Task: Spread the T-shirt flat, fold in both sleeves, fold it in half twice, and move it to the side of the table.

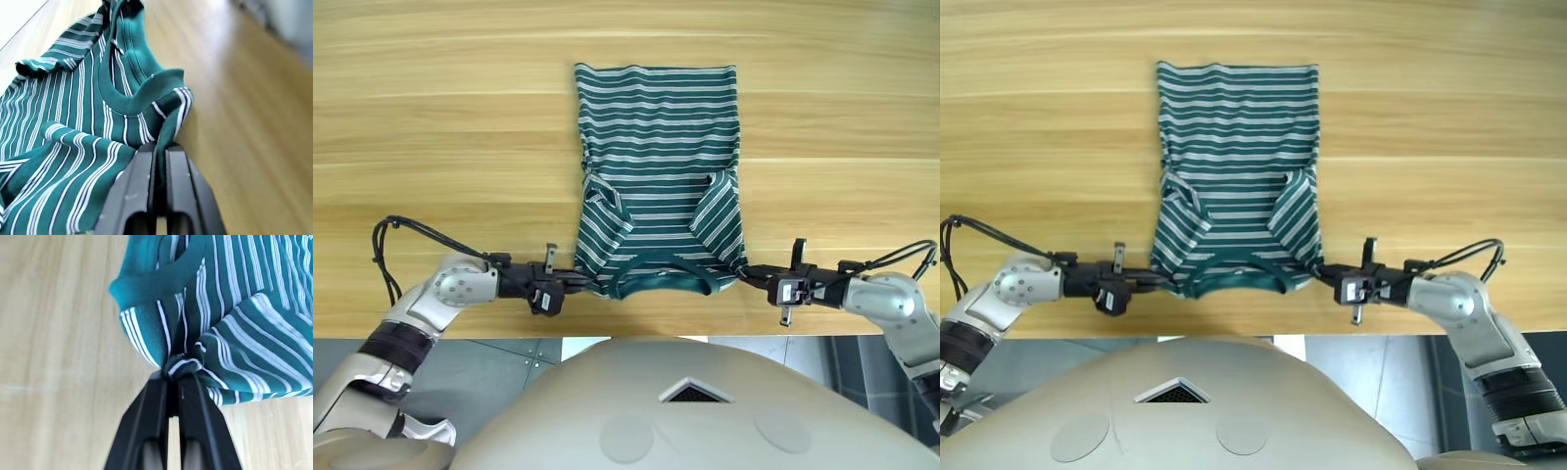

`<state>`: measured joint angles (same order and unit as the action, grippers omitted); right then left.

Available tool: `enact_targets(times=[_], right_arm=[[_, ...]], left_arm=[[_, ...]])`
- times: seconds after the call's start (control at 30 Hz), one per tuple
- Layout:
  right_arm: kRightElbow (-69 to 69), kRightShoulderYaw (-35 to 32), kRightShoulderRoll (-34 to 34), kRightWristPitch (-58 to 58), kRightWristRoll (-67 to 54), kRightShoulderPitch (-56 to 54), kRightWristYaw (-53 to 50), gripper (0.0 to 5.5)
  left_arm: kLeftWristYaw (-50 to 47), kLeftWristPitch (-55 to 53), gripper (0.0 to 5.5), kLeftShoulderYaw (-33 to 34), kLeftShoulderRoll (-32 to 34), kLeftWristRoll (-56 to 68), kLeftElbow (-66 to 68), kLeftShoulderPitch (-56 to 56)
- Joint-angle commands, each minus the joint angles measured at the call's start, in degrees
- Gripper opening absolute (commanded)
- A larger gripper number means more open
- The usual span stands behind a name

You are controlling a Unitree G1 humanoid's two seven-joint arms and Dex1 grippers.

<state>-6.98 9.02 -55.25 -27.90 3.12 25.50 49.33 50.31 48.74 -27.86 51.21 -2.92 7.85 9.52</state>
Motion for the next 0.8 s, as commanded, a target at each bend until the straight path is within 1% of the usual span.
enact_targets(times=[0.03, 0.2, 0.33, 0.43, 0.47, 0.53, 0.63, 0.7, 0.8], right_arm=[[-6.97, -2.60, -3.38, -0.30, -5.39, 4.39, 3.21, 0.05], [-11.72, -5.85, -6.19, -6.74, -12.60, 12.53, 7.26, 0.05], [-14.96, -8.56, -6.70, -10.47, -14.93, 16.61, 8.58, 0.05], [-16.20, -10.31, -6.76, -11.44, -15.75, 18.32, 9.09, 0.05], [-16.07, -10.89, -6.57, -11.61, -15.48, 18.53, 8.97, 0.05], [-14.25, -11.20, -5.33, -10.59, -13.13, 16.85, 7.68, 0.05], [-9.88, -10.37, -2.97, -6.73, -6.87, 11.35, 4.82, 0.05], [-6.20, -9.38, -1.43, -5.27, -2.91, 7.69, 3.26, 0.05], [-4.83, -8.39, -0.15, -4.18, -1.77, 4.61, 2.40, 0.05]], left_arm=[[2.86, -0.34, 0.04, 1.10, 5.04, 5.24, -5.65, 3.54], [4.91, 1.39, 0.04, 1.46, 9.62, 11.27, -13.59, 8.59], [7.68, 2.26, 0.04, 2.08, 13.22, 20.11, -19.11, 10.93], [9.07, 2.25, 0.04, 2.94, 14.15, 23.32, -19.96, 12.06], [9.22, 1.77, 0.04, 3.19, 13.89, 23.69, -19.74, 12.32], [8.68, -0.31, 0.04, 3.37, 10.72, 21.76, -16.05, 10.87], [7.35, -1.90, 0.04, 3.44, 5.61, 16.28, -9.97, 8.58], [7.57, -3.06, 0.04, 3.35, 2.83, 14.86, -6.44, 6.79], [7.36, -3.94, 0.04, 3.96, 0.08, 12.83, -3.26, 4.84]])
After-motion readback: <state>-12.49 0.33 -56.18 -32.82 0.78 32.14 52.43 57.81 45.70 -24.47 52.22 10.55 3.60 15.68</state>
